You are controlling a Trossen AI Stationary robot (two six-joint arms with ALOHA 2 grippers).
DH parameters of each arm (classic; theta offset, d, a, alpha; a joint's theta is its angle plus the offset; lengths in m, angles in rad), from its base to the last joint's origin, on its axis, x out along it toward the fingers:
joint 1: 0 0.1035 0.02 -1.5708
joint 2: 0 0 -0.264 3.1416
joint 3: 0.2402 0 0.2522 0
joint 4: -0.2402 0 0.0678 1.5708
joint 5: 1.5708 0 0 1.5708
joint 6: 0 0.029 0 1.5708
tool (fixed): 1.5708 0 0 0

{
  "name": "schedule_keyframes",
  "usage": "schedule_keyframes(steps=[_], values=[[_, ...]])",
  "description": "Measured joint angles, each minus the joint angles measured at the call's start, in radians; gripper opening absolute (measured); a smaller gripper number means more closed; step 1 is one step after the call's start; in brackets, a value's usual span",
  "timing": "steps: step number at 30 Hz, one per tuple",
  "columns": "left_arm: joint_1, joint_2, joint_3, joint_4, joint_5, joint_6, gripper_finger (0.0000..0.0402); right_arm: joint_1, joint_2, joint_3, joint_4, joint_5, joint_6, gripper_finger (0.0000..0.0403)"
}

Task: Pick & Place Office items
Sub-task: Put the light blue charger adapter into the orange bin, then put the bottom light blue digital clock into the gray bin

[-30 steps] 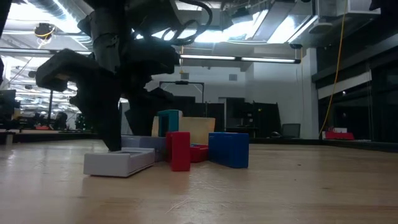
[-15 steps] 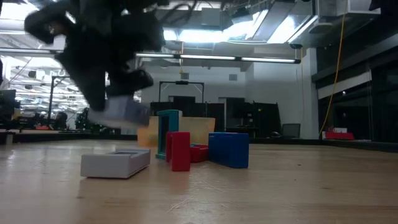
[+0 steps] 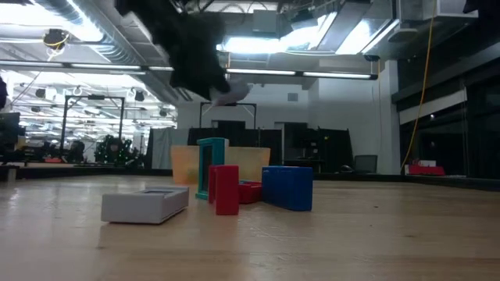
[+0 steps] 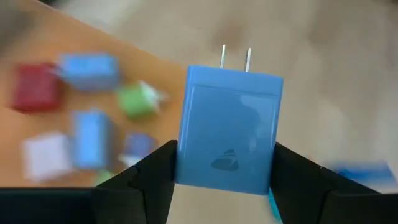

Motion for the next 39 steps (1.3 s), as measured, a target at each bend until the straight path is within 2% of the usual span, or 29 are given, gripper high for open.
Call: schedule_keyframes(steps=[9,11,16,22,30,33,36,39], values=[[0.335,0.078,0.001,0.004,-0.024,0.081,0.0212,0.0,0.0,0.0,0.0,0.0,0.017,0.0261],[0.397,0.106,0.001,0.012,-0.008,0.1,0.0212,0.0,0.0,0.0,0.0,0.0,0.017,0.0261],[0.512,0.175,0.001,0.057,0.124,0.176,0.0213,0.0,0.0,0.0,0.0,0.0,0.019,0.0261],[0.554,0.24,0.001,0.092,0.16,0.185,0.0215,0.0,0.0,0.0,0.001,0.001,0.029,0.0261],[0.551,0.255,0.001,0.196,0.196,0.162,0.0295,0.0,0.0,0.0,0.0,0.003,0.045,0.0261],[0.552,0.25,0.001,0.245,0.218,0.084,0.0313,0.0,0.0,0.0,0.002,0.013,0.046,0.0261],[0.561,0.25,0.001,0.27,0.324,-0.061,0.0319,0.002,0.0,0.0,0.044,0.048,0.123,0.0261],[0.543,0.249,0.0,0.445,0.549,-0.172,0.0314,0.009,0.0,0.0,0.104,0.131,0.289,0.0261]])
